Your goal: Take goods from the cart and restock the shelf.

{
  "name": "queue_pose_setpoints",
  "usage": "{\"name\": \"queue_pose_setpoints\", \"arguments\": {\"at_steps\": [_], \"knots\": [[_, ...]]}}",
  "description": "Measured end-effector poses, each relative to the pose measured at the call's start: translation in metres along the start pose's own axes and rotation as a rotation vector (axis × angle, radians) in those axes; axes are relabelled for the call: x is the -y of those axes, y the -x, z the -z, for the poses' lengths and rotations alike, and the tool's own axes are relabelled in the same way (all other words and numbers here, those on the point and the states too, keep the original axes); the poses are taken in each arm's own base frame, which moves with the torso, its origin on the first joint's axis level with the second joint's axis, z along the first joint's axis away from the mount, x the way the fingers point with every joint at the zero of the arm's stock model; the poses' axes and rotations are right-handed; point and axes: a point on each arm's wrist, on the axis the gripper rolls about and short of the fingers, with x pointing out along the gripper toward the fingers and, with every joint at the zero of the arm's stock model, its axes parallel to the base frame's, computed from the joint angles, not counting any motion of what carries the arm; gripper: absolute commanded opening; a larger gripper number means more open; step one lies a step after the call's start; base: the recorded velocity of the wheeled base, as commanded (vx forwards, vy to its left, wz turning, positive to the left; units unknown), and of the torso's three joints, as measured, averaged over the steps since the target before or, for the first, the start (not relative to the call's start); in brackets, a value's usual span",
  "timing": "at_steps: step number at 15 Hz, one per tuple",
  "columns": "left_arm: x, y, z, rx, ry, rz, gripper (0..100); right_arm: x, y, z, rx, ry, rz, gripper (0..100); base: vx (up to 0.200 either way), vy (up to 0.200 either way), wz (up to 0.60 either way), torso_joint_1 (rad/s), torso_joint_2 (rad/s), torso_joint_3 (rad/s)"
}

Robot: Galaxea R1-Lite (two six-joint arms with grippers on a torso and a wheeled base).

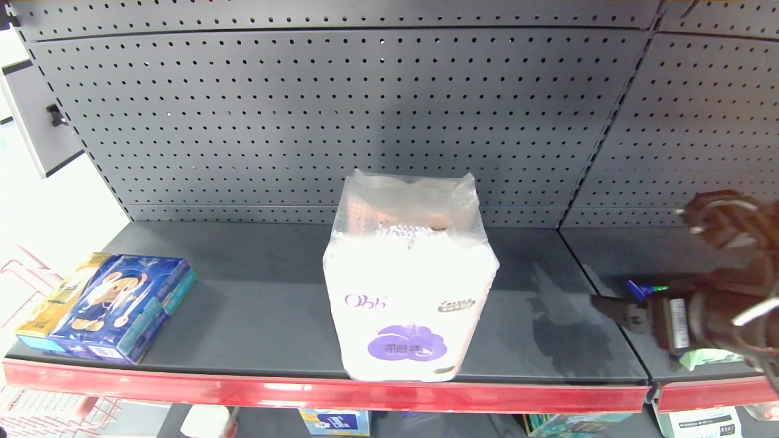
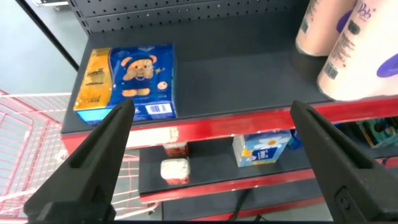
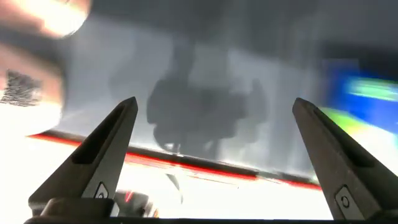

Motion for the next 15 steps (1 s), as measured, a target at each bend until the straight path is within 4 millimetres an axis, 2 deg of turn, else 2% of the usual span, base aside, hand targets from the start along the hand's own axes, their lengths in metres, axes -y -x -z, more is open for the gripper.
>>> {"name": "queue_pose_setpoints", "arguments": {"at_steps": [2,4,5,7,9,11,13,15], "knots": [[0.0,-0.008,0.012,-0.028,0.081,0.023,100,0.034,0.043,0.017,0.032,-0.023,0.114,100,0.0,0.0,0.0,0.0,0.0,0.0],[0.001,-0.01,0.022,-0.063,0.139,0.027,100,0.062,0.088,0.047,0.011,-0.079,0.27,100,0.0,0.0,0.0,0.0,0.0,0.0],[0.001,-0.01,0.026,-0.074,0.144,0.028,100,0.069,0.108,0.065,0.0,-0.12,0.355,100,0.0,0.0,0.0,0.0,0.0,0.0],[0.003,-0.005,0.043,-0.118,0.149,0.029,100,0.07,0.133,0.099,-0.018,-0.212,0.528,100,0.0,0.0,0.0,0.0,0.0,0.0],[0.006,0.003,0.065,-0.214,0.164,0.021,100,0.061,0.134,0.132,-0.064,-0.262,0.625,100,0.0,0.0,0.0,0.0,0.0,0.0],[0.007,0.008,0.075,-0.202,0.162,0.009,100,0.052,0.128,0.159,-0.022,-0.236,0.568,100,0.0,0.0,0.0,0.0,0.0,0.0],[0.008,0.011,0.086,-0.176,0.156,0.002,100,0.049,0.113,0.176,0.154,-0.149,0.477,100,0.0,0.0,0.0,0.0,0.0,0.0],[0.009,0.016,0.094,-0.114,0.146,-0.002,100,0.048,0.096,0.183,0.377,-0.051,0.35,100,0.0,0.0,0.0,0.0,0.0,0.0]]}}
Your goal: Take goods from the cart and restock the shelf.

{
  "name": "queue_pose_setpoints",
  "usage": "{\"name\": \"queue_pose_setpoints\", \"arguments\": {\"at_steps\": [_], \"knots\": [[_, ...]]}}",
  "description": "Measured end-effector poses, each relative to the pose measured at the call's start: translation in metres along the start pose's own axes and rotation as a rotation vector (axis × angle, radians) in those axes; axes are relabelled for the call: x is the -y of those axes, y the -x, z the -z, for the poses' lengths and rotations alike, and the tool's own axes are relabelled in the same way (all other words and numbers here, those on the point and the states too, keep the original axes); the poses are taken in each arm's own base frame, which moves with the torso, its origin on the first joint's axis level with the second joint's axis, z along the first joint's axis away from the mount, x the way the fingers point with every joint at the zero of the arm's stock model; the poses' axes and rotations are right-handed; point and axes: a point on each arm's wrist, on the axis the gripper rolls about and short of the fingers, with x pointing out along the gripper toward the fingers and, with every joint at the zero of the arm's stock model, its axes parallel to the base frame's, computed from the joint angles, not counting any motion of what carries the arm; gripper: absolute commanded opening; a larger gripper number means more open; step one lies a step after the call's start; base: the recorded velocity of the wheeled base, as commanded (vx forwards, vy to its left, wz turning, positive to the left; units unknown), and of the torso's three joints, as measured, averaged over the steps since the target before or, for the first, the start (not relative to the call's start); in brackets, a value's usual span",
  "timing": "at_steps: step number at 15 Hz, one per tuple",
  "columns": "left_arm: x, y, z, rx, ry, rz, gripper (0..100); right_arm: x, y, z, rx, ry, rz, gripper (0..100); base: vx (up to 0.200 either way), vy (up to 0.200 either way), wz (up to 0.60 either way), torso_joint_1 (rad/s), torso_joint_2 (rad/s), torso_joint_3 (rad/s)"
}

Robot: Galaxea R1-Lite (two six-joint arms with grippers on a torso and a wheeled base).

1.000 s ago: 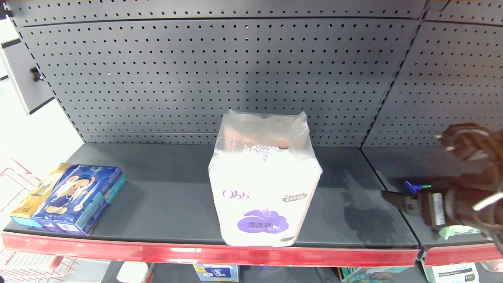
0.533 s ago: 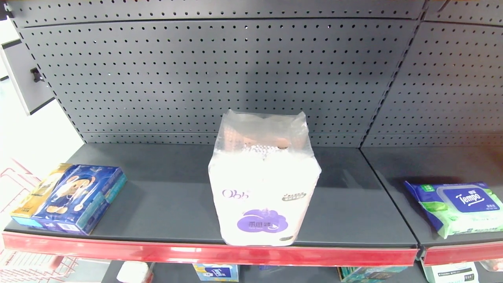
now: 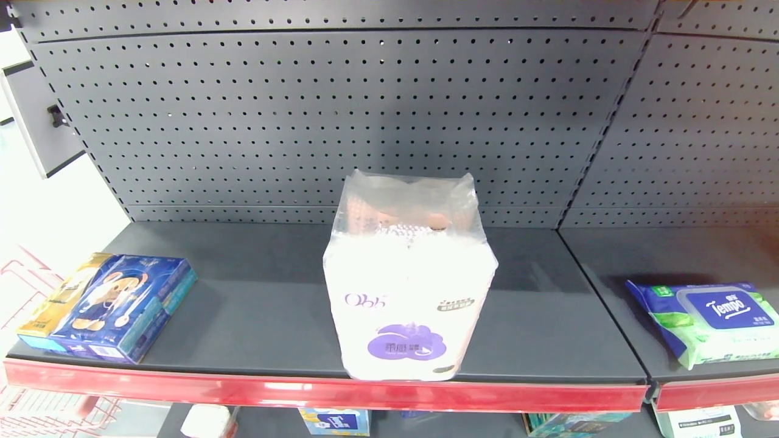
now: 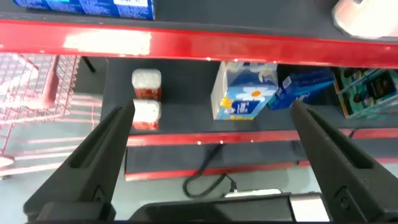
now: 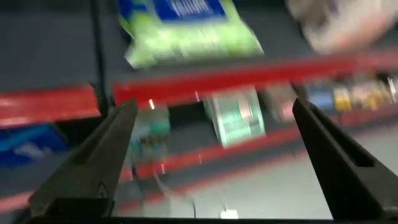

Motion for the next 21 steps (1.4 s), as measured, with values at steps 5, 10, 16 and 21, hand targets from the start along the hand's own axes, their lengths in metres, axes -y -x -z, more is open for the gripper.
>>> {"name": "queue_pose_setpoints", "arguments": {"at_steps": [5,10,16,21], "knots": [[0.0,0.002,-0.006,0.252,-0.079,-0.005,100,-0.004,-0.009,0.022,0.097,-0.124,-0.013,100,0.0,0.0,0.0,0.0,0.0,0.0],[-0.003,0.0,-0.007,0.308,-0.03,-0.12,100,-0.005,-0.01,0.027,0.091,-0.138,-0.032,100,0.0,0.0,0.0,0.0,0.0,0.0],[-0.002,0.003,-0.01,0.322,-0.051,-0.119,100,-0.009,-0.011,0.033,0.05,-0.154,-0.169,100,0.0,0.0,0.0,0.0,0.0,0.0],[-0.002,0.004,-0.011,0.329,-0.049,-0.112,100,-0.009,-0.011,0.034,0.056,-0.15,-0.26,100,0.0,0.0,0.0,0.0,0.0,0.0]]}}
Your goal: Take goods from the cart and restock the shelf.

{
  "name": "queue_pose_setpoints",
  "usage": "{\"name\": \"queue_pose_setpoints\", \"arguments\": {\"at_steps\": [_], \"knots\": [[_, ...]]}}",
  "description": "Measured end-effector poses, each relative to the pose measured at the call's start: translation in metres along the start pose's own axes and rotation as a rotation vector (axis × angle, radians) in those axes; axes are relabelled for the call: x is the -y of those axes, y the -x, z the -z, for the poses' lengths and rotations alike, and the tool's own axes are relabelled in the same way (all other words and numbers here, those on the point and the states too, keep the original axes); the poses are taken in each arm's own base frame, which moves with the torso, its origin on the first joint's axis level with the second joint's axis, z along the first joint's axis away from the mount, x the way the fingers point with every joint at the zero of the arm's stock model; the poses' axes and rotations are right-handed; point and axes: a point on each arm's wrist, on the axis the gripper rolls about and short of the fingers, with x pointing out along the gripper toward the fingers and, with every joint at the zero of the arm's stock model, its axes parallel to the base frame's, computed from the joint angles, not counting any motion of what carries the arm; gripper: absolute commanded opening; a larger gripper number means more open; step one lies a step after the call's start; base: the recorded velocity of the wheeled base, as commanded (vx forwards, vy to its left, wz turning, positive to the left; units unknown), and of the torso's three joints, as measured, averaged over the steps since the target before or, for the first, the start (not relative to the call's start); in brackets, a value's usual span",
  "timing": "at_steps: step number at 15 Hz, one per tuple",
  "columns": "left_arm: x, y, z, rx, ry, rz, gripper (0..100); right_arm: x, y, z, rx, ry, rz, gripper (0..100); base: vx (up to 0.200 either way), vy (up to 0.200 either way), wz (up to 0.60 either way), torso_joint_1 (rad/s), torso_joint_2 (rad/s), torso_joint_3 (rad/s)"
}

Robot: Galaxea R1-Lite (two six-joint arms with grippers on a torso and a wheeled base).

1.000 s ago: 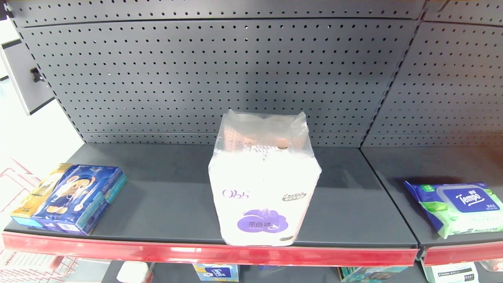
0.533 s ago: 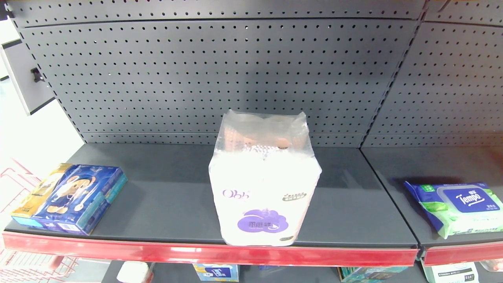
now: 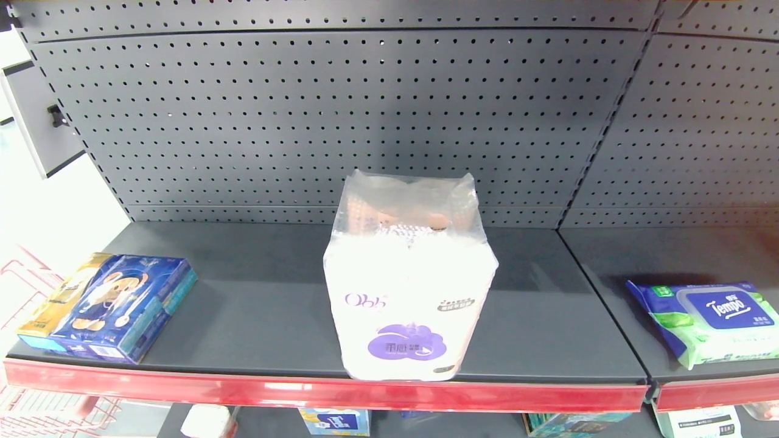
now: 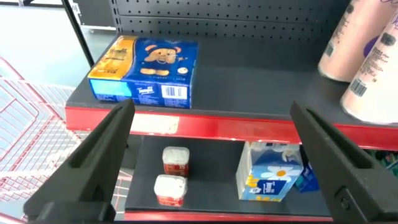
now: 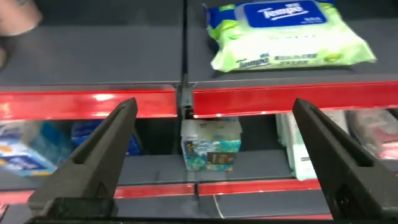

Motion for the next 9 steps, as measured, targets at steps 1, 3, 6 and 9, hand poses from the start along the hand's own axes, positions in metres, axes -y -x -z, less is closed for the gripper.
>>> {"name": "queue_pose_setpoints", "arguments": {"at_steps": [1,3,6,9], "knots": [[0.0,0.0,0.0,0.0,0.001,0.0,100,0.0005,0.0004,0.0001,0.006,0.004,-0.038,100,0.0,0.0,0.0,0.0,0.0,0.0],[0.0,0.0003,-0.0006,0.003,0.007,-0.001,100,0.0009,0.0031,0.001,0.042,0.004,-0.049,100,0.0,0.0,0.0,0.0,0.0,0.0],[0.0001,0.0004,-0.0009,0.004,0.01,0.0,100,0.0014,0.006,0.0021,0.081,0.002,-0.002,100,0.0,0.0,0.0,0.0,0.0,0.0],[0.0001,0.0003,-0.0003,0.002,0.009,0.003,100,0.0013,0.0068,0.0024,0.092,0.004,0.0,100,0.0,0.0,0.0,0.0,0.0,0.0]]}}
